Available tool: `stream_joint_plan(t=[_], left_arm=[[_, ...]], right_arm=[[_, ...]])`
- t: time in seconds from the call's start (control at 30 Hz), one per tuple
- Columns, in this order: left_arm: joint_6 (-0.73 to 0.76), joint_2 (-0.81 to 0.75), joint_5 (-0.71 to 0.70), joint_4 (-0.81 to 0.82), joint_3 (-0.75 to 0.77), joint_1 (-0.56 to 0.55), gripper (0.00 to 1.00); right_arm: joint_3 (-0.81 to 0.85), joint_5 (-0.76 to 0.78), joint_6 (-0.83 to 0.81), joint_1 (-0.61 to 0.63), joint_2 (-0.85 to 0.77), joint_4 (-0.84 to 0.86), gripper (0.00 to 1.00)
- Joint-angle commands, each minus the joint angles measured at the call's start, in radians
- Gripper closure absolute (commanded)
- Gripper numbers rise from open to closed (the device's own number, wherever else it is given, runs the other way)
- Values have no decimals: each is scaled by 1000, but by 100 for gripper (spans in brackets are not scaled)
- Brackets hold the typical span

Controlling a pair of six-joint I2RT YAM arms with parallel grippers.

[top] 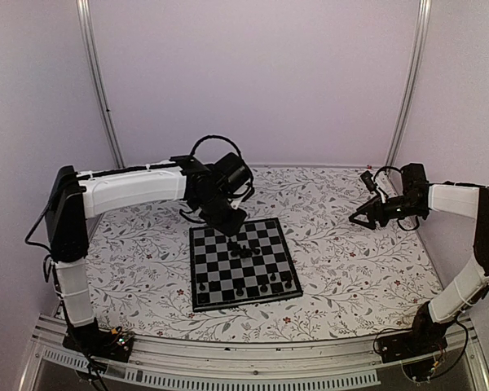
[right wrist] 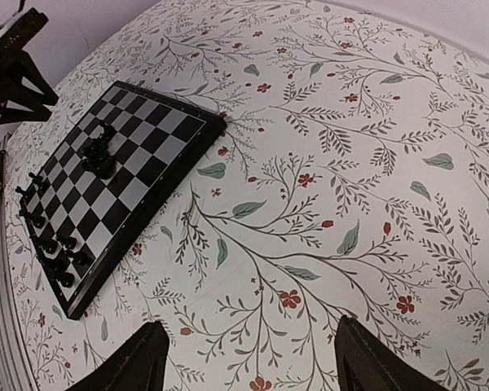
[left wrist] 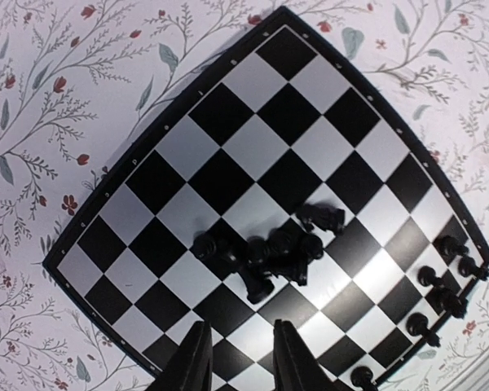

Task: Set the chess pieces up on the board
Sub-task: Pick up the chess piece from the chessboard.

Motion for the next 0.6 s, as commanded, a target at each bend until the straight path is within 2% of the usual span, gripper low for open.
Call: stream_joint_plan(t=[0.0,0.57], left_arm=[[-16,91,-34,-8,58,39,72],[-18,204,-47,-13,81,80,73]], right_arm=[[27,-2,-16,6,2,-10,26],[34,2,-33,7,32,-26,26]])
